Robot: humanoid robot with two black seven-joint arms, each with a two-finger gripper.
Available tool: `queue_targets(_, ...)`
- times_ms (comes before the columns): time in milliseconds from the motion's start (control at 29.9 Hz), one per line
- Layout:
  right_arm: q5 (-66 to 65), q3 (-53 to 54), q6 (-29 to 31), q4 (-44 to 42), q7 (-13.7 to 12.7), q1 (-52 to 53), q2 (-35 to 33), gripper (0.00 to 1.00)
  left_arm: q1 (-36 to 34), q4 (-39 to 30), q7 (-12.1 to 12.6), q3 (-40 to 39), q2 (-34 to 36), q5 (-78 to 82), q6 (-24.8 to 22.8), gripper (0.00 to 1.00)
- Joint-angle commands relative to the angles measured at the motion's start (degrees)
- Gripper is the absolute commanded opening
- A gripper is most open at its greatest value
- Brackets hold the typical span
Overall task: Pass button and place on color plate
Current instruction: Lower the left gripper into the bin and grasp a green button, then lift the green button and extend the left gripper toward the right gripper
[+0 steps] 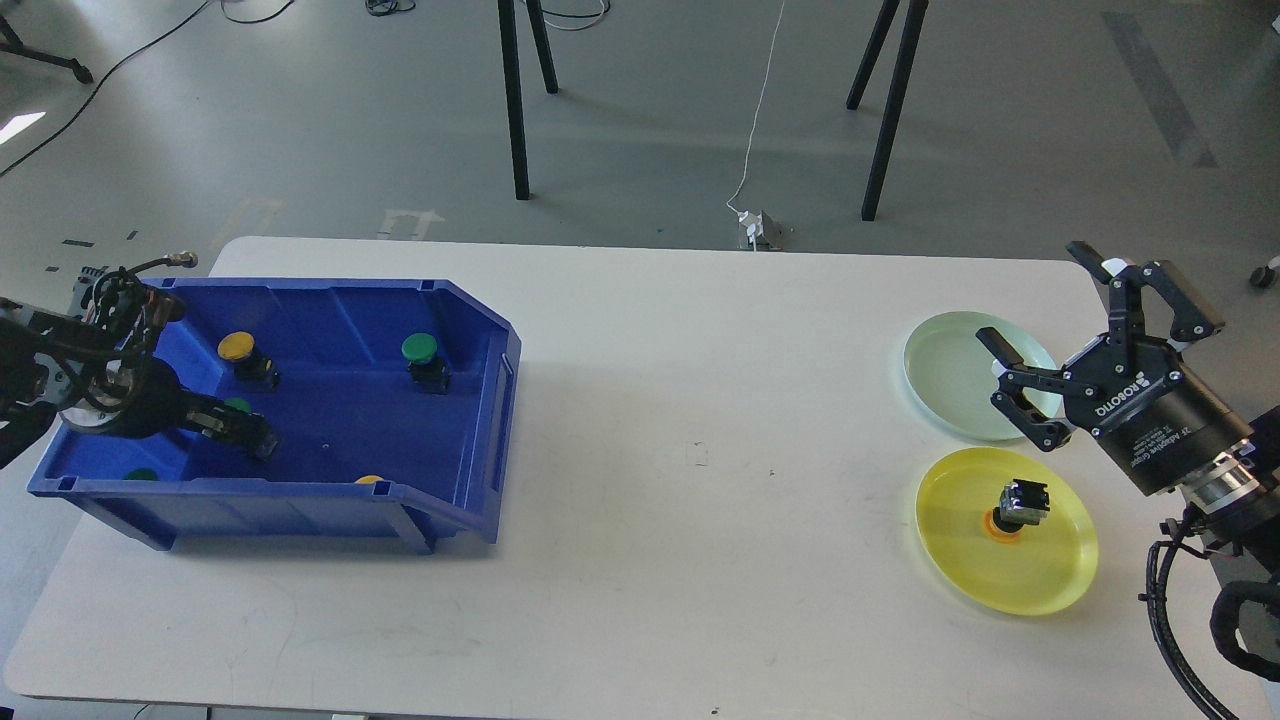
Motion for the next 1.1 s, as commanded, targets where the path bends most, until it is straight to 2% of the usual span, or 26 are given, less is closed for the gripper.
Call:
queue_targets(0,0.0,0.0,0.0,-0.1,0.0,-0.3,0.0,0.98,0.0,0.0,0.0,0.1,-0.2,0.1,0.0,0.24)
queue_targets(67,0.0,0.0,0.0,-0.1,0.0,-0.4,0.0,0.98,0.0,0.0,0.0,0.0,-0.2,0.1,0.0,0.18)
queue_targets(368,0.0,0.1,0.0,-0.1,0.0,-0.4,0.0,0.98,-1.2,-1.8,0.0,-0.3,0.6,0.0,0.0,0.15)
queue_targets(435,0.0,0.2,0.0,-0.1,0.0,-0.4,0.0,0.98,-1.9,-6.4,0.0,-0.8,3.6,-0.1,0.0,0.14)
queue_targets(602,0.0,0.1,0.0,-1.0,0.0,-0.4,0.0,0.98,-4.0,-23.0,0.0,-3.4,13.9,-4.6,0.0,0.14)
queue_targets(936,0.0,0.5,0.0,-1.5,0.0,-0.4,0.7,0.98,-5.0,-36.0,0.0,-10.3,24.6,-17.6,0.0,0.14)
queue_targets(1070,0.0,1.0,0.0,-1.5,0.0,-0.3,0.9,0.98,-4.9,-43.5,0.0,-14.8,28.0,-30.9,0.0,0.14)
